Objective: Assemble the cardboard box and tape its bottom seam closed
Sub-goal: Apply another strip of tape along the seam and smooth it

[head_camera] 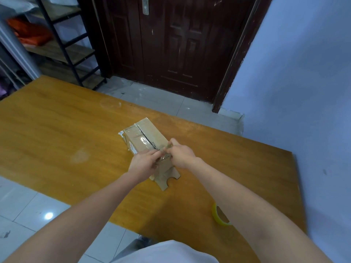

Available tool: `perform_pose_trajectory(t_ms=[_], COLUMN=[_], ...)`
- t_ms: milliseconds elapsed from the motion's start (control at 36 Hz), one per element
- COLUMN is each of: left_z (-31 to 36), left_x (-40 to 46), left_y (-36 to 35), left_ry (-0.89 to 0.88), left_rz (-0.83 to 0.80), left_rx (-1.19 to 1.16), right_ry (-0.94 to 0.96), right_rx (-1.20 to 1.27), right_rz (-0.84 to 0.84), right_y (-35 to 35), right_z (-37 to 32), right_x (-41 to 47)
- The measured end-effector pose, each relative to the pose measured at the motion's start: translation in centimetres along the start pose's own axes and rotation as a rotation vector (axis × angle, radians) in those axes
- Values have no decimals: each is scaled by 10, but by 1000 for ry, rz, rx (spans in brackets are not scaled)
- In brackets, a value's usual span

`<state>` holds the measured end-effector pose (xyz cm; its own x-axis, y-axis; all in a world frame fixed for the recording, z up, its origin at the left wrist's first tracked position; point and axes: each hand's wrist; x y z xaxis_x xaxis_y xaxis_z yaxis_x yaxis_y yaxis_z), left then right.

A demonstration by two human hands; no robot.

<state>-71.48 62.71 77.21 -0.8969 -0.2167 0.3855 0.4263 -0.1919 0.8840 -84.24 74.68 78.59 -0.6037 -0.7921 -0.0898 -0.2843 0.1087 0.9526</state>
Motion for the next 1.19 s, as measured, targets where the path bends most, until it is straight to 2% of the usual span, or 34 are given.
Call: perform_pose_trajectory(t_ms=[83, 222, 333, 417, 472, 528, 583, 639, 722, 833, 944, 1056, 1194], left_z=[-1, -6, -8, -11, -17, -24, -31, -40, -61, -85, -99, -108, -113], left_x=[-5, -12, -16, -13, -6, 3, 15, 29, 54, 79, 95, 104, 116], left_y=[-2, -5, -5, -4, -2, 2, 8, 13, 14, 6, -6, -16, -19], left_ry=[-6, -140, -236, -246, -139, 49, 193, 319, 513, 736, 843, 876, 903], left_rz=[-1, 88, 109, 24, -72, -82, 34, 139, 87, -70, -225, -394, -316], left_rx=[-31, -30, 60, 59, -54, -183, -270, -296, -183, -136, -125, -110, -326], right_ry=[-34, -99, -75, -36, -25, -105, -273, -436, -686, -993, -1187, -1339, -1500], right_rx=[69, 231, 199, 146, 138, 137, 174, 211, 319, 680, 937, 1192, 1342], right_rz=[16, 39, 41, 36, 52, 128, 231, 262, 168, 56, -84, -110, -59], right_y=[-2, -5, -6, -7, -5, -3, -2, -1, -4, -11, -13, -17, -20], right_z=[3, 9, 10, 9, 11, 14, 18, 20, 20, 6, -7, -17, -21], right_x=[1, 3, 2, 0, 0, 0, -2, -4, -6, -7, -9, -3, 12])
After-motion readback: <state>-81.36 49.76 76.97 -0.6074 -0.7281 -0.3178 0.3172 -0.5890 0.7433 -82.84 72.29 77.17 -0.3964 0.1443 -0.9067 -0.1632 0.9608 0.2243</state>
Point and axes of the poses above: each hand's wrist, its own x-axis towards the middle knuckle, its own y-axis out of the back of the hand, z = x × y, and after that the axes turned 15 degrees about z, right-handed
